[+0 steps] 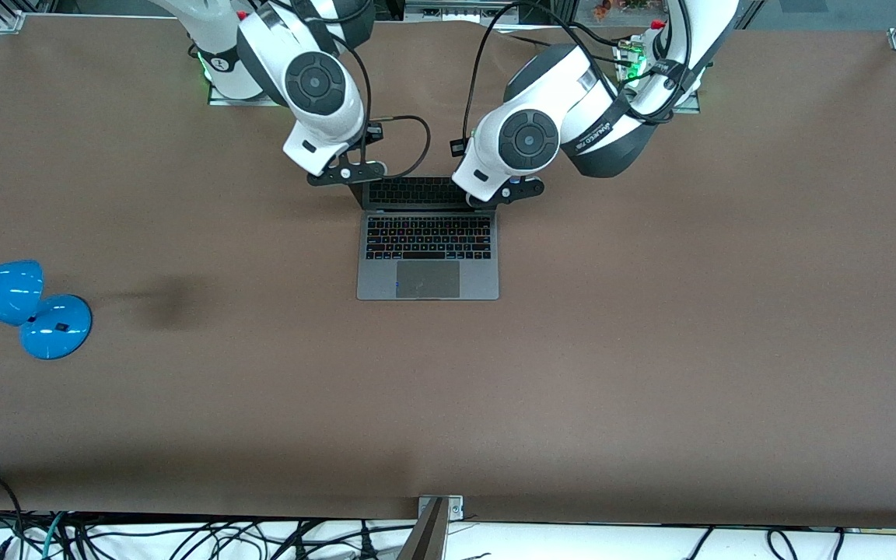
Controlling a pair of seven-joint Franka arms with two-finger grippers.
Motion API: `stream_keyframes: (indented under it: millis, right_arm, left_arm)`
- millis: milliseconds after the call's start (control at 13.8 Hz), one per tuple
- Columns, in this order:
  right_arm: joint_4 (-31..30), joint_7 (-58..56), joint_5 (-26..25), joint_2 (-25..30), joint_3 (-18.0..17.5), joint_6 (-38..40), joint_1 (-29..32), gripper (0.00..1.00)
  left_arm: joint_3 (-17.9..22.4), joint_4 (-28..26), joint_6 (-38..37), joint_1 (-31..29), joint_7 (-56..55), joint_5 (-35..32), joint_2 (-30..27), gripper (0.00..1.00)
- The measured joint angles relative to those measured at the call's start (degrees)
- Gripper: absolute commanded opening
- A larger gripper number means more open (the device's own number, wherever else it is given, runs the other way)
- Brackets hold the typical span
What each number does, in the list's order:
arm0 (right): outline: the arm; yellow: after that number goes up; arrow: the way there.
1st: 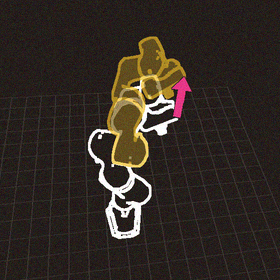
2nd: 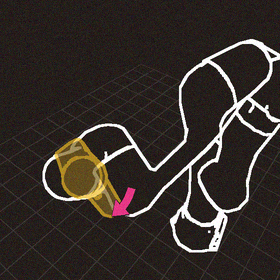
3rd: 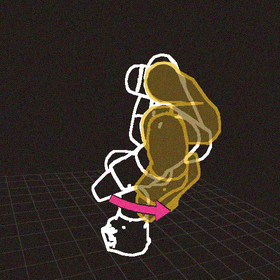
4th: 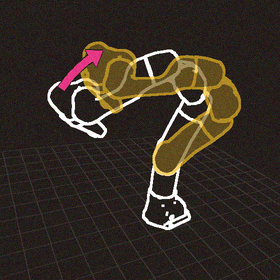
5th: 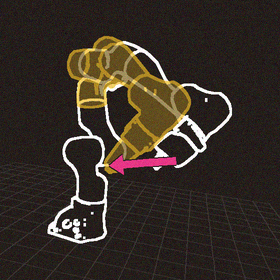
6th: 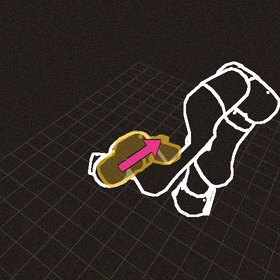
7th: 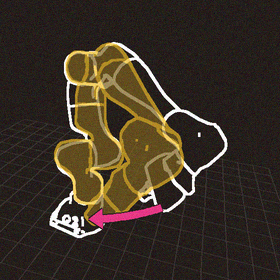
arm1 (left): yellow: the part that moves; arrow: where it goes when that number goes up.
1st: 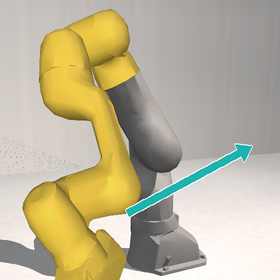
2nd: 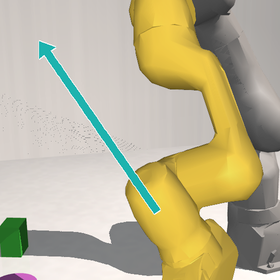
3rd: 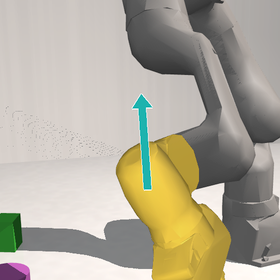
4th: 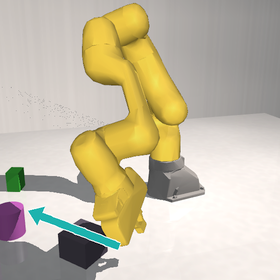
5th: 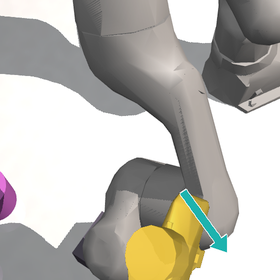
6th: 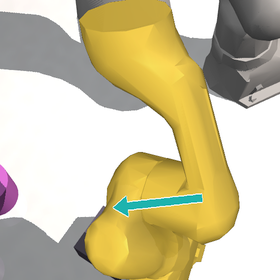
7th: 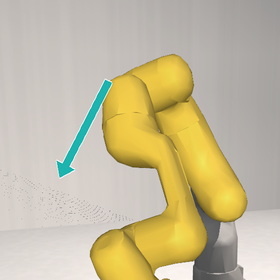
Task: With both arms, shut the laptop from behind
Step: 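Lower both grippers onto the back of the raised laptop screen, then push the screen down onto the keyboard with both grippers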
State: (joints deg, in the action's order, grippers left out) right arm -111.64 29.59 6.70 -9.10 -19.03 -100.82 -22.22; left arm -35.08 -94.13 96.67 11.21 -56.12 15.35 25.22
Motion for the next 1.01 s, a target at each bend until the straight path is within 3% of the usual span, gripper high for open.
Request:
stream_keyframes:
  millis: [507, 1013]
  right_arm:
    - [0.75, -0.06, -0.53, -4.01, 0.3, -8.99, -0.15, 0.0]
    - [6.47, -0.11, -2.45, -9.12, 0.91, -9.39, 0.61, 0.0]
  left_arm:
    - [0.53, 0.04, 2.53, -0.09, 0.19, -3.45, 3.32, 0.0]
    - [1.52, 4.85, 3.38, -0.21, 0.23, -6.04, 8.36, 0.0]
